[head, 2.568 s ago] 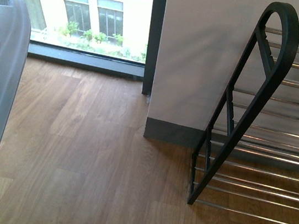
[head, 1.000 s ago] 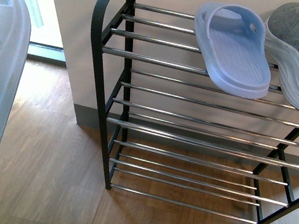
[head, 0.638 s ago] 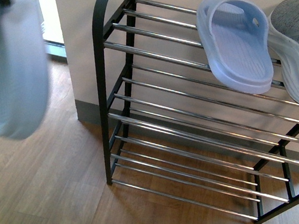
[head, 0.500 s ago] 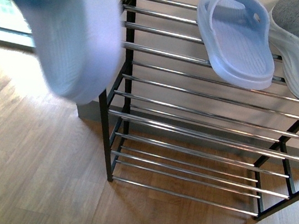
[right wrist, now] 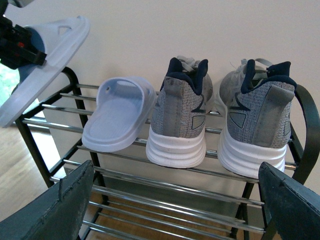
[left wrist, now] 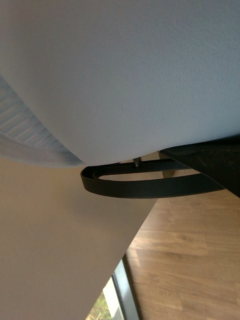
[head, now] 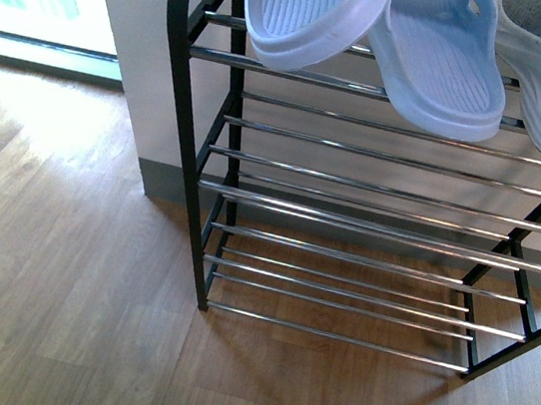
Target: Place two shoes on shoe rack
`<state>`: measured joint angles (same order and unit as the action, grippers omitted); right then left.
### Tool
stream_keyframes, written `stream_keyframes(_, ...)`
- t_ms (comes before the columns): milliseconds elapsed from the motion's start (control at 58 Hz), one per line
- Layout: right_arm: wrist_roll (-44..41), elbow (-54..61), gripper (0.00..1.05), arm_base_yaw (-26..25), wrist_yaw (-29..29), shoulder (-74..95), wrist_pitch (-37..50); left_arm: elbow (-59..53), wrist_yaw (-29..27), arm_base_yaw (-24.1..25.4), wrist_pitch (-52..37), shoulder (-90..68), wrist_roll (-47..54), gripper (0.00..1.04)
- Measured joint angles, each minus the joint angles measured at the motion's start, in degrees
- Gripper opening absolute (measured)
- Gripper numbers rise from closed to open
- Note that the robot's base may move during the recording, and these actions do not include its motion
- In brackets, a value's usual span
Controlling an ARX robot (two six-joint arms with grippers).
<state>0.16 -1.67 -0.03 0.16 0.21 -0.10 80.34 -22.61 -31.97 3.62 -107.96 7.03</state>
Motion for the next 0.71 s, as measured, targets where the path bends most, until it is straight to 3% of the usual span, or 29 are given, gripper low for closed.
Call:
stream_keyframes(448,0.0,0.0,0.96,0.0,0.0,0.0,0.0,11.6,-1.5,1.5,8.2,-9.1,8.4,0.02)
stream_keyframes(707,0.0,0.0,0.96,0.0,0.0,0.0,0.0,18.5,-5.2,1.3,10.9,-15.1,16.0,0.02)
